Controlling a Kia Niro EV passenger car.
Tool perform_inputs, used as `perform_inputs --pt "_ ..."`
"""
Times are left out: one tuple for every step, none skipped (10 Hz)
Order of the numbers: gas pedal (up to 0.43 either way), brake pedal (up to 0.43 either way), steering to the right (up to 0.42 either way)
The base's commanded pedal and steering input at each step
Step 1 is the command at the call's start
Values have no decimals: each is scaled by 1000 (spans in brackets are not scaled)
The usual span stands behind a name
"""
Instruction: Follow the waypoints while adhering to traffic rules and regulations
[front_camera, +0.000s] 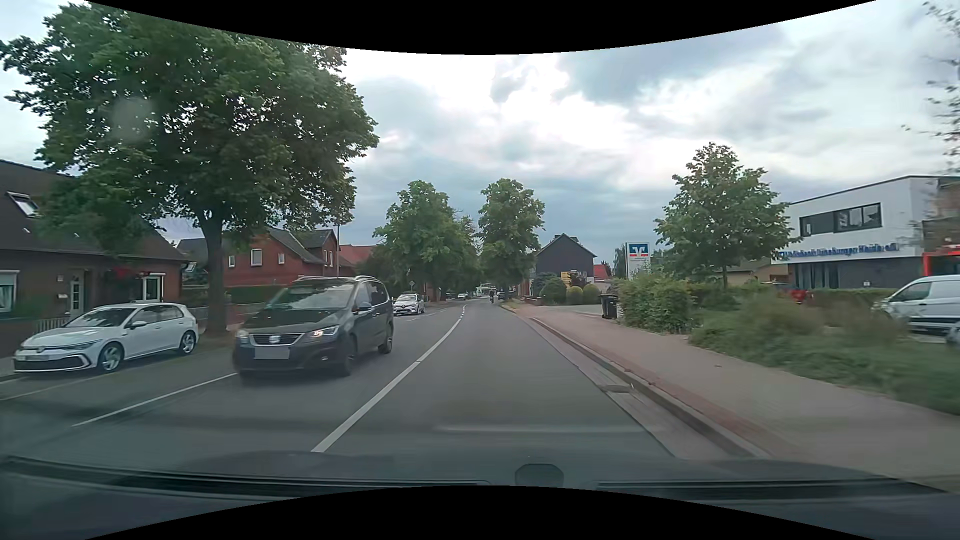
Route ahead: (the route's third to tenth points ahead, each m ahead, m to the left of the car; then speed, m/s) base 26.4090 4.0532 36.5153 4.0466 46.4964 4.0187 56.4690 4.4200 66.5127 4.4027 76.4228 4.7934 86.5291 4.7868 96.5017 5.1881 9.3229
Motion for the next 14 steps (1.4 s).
perform_inputs --pt "87 0 -15" --pt "87 0 -15" --pt "87 0 -17" --pt "87 0 -19" --pt "87 0 -20" --pt "87 0 -21" --pt "87 0 -21" --pt "87 0 -21" --pt "87 0 -21" --pt "87 0 -21" --pt "87 0 -19" --pt "87 0 -16" --pt "87 0 -12" --pt "87 0 -10"
